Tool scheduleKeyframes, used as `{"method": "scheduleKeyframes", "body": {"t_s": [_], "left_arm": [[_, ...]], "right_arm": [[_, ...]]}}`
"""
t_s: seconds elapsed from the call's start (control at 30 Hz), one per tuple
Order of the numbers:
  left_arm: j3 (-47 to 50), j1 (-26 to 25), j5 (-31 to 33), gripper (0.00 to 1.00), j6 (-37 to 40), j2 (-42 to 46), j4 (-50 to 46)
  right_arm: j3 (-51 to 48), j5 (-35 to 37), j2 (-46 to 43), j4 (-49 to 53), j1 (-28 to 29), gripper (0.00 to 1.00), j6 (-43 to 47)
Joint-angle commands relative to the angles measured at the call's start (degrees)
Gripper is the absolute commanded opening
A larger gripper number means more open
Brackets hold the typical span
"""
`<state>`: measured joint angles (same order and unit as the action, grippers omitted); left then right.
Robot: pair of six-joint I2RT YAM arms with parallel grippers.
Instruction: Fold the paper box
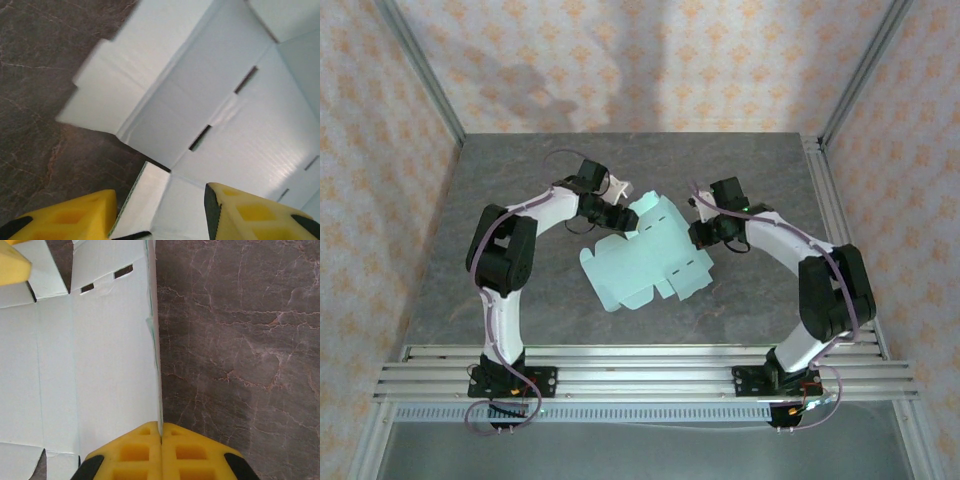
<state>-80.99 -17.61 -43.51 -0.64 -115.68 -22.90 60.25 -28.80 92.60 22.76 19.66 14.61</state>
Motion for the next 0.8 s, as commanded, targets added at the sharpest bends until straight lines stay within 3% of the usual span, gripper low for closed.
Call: {"method": "scheduleKeyframes", "body": {"t_s": [0.0,0.4,0.63,0.77], "left_arm": [[0.83,-1.07,-2.81,0.51,0.00,3.59,0.44],[0.39,-6.27,-1.54,0.51,2.13,1.24,-4.66],[1.77,-6.70,5.54,0.50,-2.42,-2.46,-3.02],[3.19,-6.41,6.39,0.49,-5.54,-5.26,-0.41]], "right_arm": [[2.33,-0.66,0.91,0.58,-0.24,0.00,-0.54],[3.11,0.71,2.40,0.96,-0.26,0.00,-0.98],[2.52,0.23,1.97,1.00,-0.26,0.00,-0.74],[2.15,0.14,1.52,0.79,-0.31,0.00,-0.55]]}}
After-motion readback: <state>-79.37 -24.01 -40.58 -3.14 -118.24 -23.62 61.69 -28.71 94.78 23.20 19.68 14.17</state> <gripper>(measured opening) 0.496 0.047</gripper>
